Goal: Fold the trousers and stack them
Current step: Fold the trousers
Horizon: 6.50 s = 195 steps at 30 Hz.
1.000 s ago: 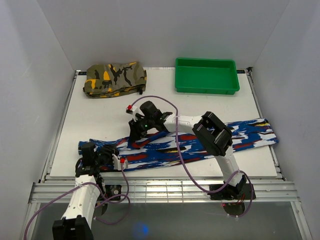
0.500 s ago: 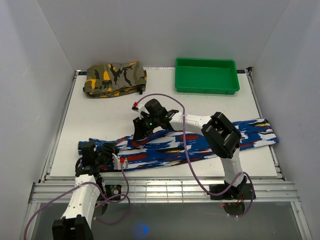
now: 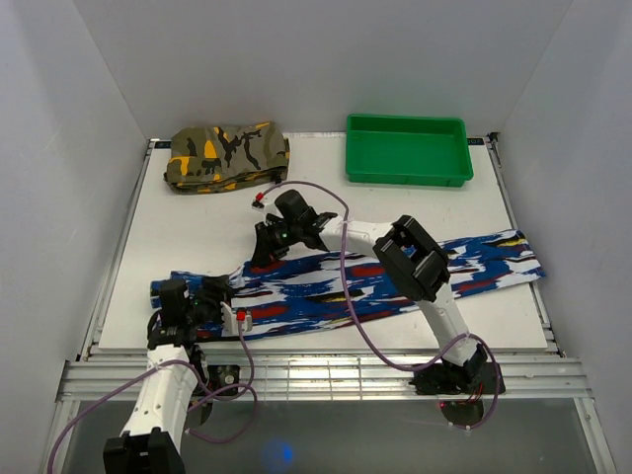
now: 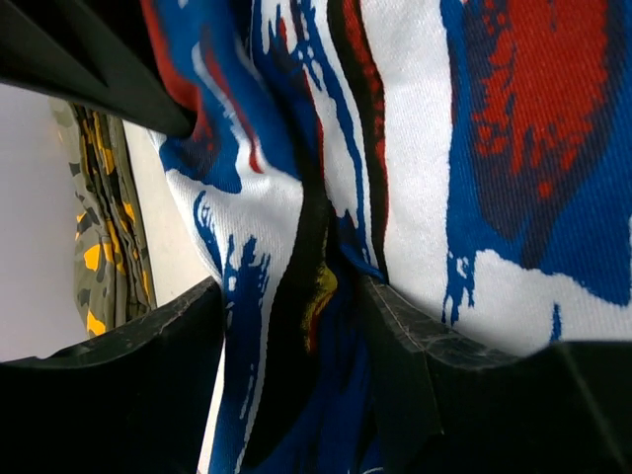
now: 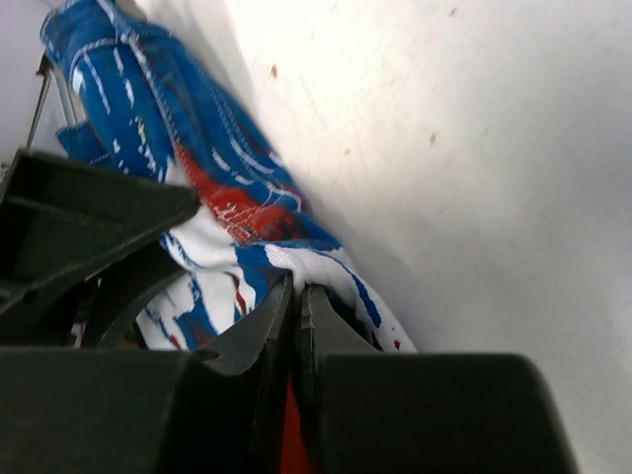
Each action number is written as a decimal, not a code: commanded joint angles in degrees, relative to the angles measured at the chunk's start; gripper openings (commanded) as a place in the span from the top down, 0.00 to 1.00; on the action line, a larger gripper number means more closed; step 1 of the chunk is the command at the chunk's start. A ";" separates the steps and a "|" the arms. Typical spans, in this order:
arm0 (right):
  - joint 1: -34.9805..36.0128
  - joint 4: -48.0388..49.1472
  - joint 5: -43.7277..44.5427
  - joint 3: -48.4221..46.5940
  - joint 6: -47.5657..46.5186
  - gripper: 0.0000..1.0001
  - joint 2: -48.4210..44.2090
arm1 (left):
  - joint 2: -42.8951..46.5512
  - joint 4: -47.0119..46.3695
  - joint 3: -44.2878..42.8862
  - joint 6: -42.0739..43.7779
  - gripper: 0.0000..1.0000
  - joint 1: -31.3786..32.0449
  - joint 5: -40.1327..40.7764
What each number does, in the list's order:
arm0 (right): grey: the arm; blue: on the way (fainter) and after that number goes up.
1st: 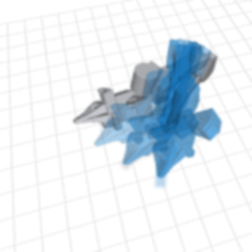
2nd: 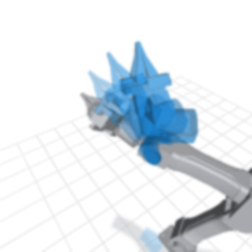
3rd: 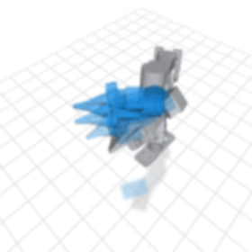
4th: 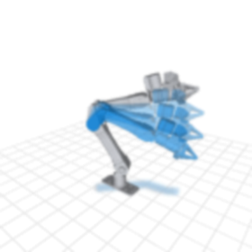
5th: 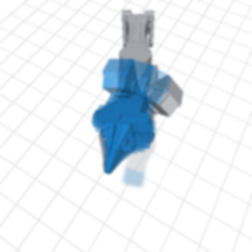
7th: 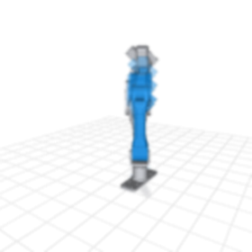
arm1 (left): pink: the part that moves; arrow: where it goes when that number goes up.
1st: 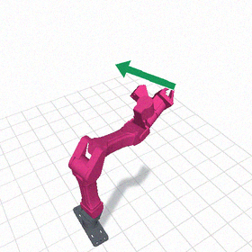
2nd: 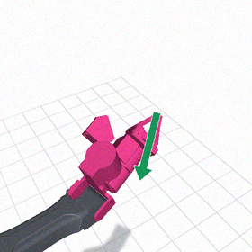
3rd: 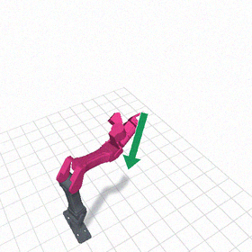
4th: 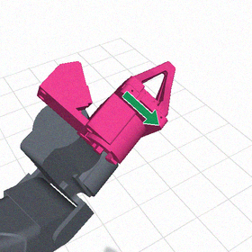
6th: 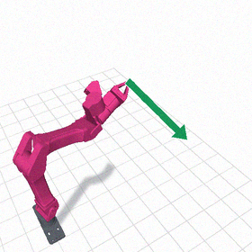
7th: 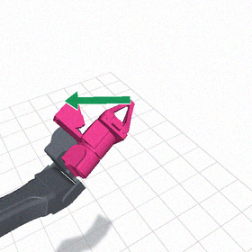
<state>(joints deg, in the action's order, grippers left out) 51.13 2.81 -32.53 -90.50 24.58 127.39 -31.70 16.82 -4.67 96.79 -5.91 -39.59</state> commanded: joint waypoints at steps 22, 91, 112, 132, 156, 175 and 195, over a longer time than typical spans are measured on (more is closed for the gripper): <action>-10.42 -3.93 24.54 -3.91 -23.59 0.05 -8.10 | -22.42 5.32 -21.68 -22.95 0.30 -3.04 0.58; -27.58 -43.77 7.83 5.68 -64.66 0.26 -16.21 | -88.79 45.41 -88.33 -48.72 0.22 4.94 -8.92; -21.43 -34.45 3.62 1.82 -60.35 0.10 -17.18 | -27.21 -5.55 -23.40 -24.22 1.00 10.39 0.31; -10.88 -33.40 0.88 12.44 -74.76 0.05 -18.67 | 11.84 -3.55 8.80 14.39 1.00 10.57 -8.39; 8.01 7.56 45.08 47.42 -70.10 0.92 -30.10 | 1.83 7.88 -16.58 -18.46 0.28 10.66 -1.81; 21.90 30.84 68.39 64.30 -78.00 0.92 -30.54 | -50.54 23.32 -50.53 -46.62 0.35 10.57 -4.09; 30.96 72.16 76.83 75.82 -97.44 0.92 -16.39 | -56.01 13.59 -45.34 -51.09 0.38 13.12 2.69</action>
<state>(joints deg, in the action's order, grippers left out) 81.47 71.85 44.40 -15.88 -71.57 109.43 -86.98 32.40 -48.42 46.85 6.22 -36.14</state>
